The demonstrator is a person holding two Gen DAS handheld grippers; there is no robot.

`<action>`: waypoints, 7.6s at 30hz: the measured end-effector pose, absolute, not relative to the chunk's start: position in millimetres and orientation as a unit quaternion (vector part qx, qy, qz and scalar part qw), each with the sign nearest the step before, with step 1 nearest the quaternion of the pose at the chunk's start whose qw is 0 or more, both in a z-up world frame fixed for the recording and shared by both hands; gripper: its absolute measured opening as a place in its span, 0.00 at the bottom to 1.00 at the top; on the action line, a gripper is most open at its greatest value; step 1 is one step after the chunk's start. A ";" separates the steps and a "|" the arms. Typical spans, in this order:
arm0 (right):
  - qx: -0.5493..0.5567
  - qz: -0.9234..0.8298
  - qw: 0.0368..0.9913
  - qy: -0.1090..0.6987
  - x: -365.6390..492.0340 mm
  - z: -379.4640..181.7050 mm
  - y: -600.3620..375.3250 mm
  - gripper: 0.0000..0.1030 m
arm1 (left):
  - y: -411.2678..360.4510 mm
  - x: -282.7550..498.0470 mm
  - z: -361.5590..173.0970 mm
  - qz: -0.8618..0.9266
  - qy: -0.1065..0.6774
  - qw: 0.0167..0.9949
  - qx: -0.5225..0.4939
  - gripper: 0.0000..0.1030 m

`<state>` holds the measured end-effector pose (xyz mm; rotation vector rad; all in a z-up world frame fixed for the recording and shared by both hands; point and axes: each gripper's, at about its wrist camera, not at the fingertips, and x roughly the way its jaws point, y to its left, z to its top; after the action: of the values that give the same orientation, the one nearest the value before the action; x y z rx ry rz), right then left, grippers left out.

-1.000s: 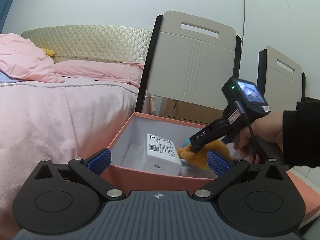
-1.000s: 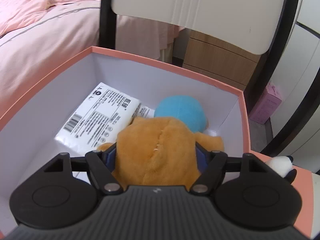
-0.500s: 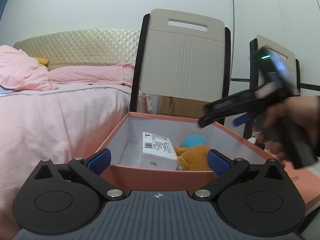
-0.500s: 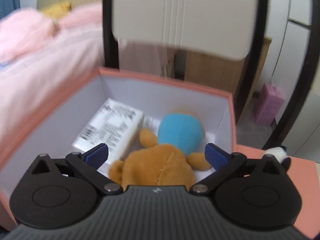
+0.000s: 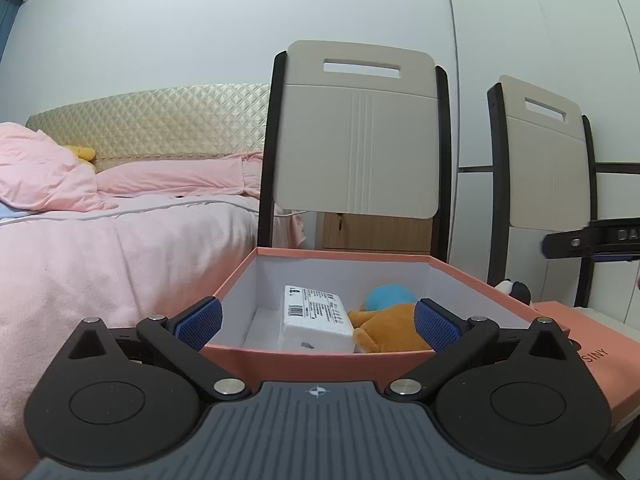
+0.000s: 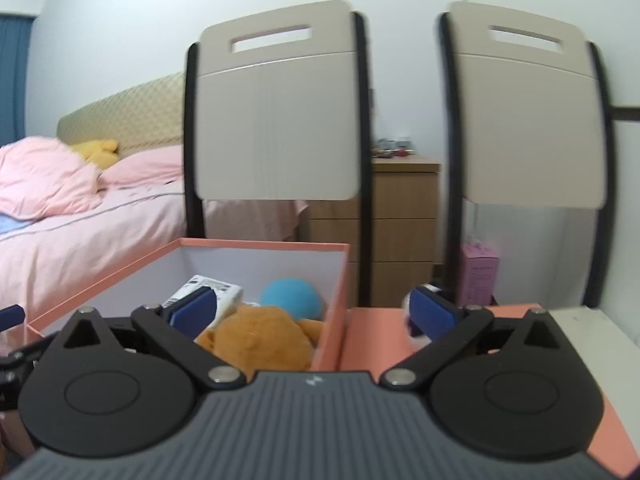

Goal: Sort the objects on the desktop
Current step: 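Open the right tool to release the plush and withdraw it, then reach the right tool to the panda plush and grasp it, then lift the panda plush off the lid with the right tool, then carry the panda plush with the right tool and lower it into the box, then open the right tool to release the panda and withdraw it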

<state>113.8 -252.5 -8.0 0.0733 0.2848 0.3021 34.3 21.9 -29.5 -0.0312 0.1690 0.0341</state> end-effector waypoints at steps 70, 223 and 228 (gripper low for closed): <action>0.068 0.065 0.982 0.162 219.6 -31.6 -316.1 0.99 | 21.0 31.7 -29.4 0.027 0.081 0.996 -0.017 1.00; -0.067 0.358 0.862 0.353 220.6 25.6 -96.7 0.97 | 48.1 21.6 -16.1 0.021 0.062 0.997 -0.052 1.00; -0.027 0.295 0.924 0.240 168.2 51.0 -153.1 1.00 | 43.4 20.1 -15.8 0.014 0.060 0.997 -0.045 1.00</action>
<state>168.2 -153.1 51.0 -0.0562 0.4932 0.6051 20.1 43.4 -15.8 -0.0910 0.1206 0.0279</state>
